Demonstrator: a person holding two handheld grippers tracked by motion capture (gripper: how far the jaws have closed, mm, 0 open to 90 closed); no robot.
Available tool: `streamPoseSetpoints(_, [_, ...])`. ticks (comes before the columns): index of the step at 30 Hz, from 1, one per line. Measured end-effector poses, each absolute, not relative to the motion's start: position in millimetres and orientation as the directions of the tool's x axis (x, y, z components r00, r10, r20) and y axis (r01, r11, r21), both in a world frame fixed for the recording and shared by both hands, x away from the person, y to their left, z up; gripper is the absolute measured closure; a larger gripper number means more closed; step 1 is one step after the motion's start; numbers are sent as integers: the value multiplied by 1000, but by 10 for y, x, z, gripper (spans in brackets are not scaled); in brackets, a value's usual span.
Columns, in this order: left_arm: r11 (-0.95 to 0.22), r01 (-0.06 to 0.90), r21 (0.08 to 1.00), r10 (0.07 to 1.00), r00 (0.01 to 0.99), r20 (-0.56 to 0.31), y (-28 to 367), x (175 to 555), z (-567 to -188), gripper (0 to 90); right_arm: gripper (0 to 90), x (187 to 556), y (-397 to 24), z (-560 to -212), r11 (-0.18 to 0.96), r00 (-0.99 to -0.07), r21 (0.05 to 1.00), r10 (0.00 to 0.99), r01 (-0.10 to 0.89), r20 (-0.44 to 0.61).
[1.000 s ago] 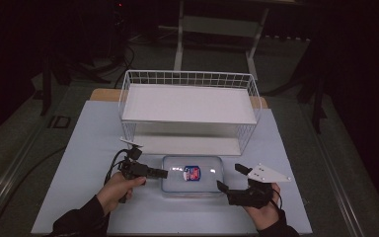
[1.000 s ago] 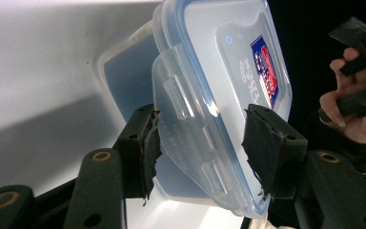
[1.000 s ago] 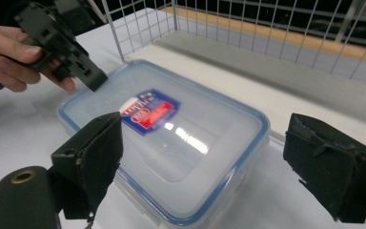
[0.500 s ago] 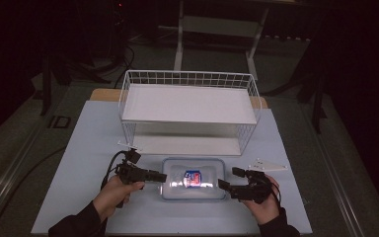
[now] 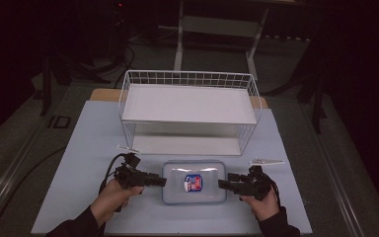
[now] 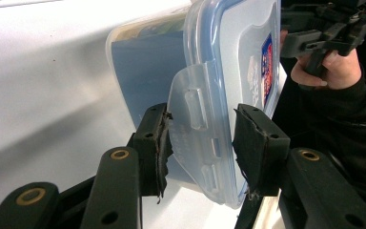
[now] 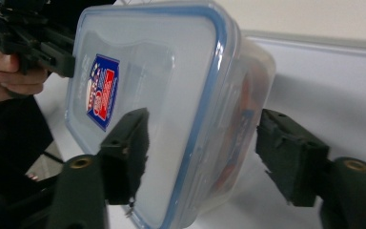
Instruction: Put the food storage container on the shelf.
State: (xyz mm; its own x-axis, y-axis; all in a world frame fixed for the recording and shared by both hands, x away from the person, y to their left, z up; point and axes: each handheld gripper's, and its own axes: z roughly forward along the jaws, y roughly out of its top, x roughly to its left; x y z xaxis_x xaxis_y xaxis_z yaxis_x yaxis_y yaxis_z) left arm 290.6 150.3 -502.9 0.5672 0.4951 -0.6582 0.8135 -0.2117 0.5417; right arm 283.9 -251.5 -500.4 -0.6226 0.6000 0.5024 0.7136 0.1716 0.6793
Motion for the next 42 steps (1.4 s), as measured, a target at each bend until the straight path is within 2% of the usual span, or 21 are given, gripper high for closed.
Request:
streamPoseSetpoints(3, [-209,812,545,494,568,-658,1504,2895,-5031,570,395,2850,-2507,-5022,179,-618,662,589,728,521])
streamPoseSetpoints(4, [-207,813,545,496,567,-657,1505,2889,-5032,571,432,2855,-2503,-5029,179,-618,655,577,734,534])
streamPoseSetpoints(11, [-196,804,561,531,568,-629,1466,2793,-4989,568,469,2824,-2504,-5005,164,-596,637,581,753,555])
streamPoseSetpoints(22, [-196,767,611,573,596,-563,1425,2703,-4830,568,481,2773,-2495,-4979,168,-600,641,583,749,548])
streamPoseSetpoints(42, [-134,745,654,573,597,-562,1470,2967,-4738,566,481,3041,-2445,-4765,140,-609,684,604,716,514])
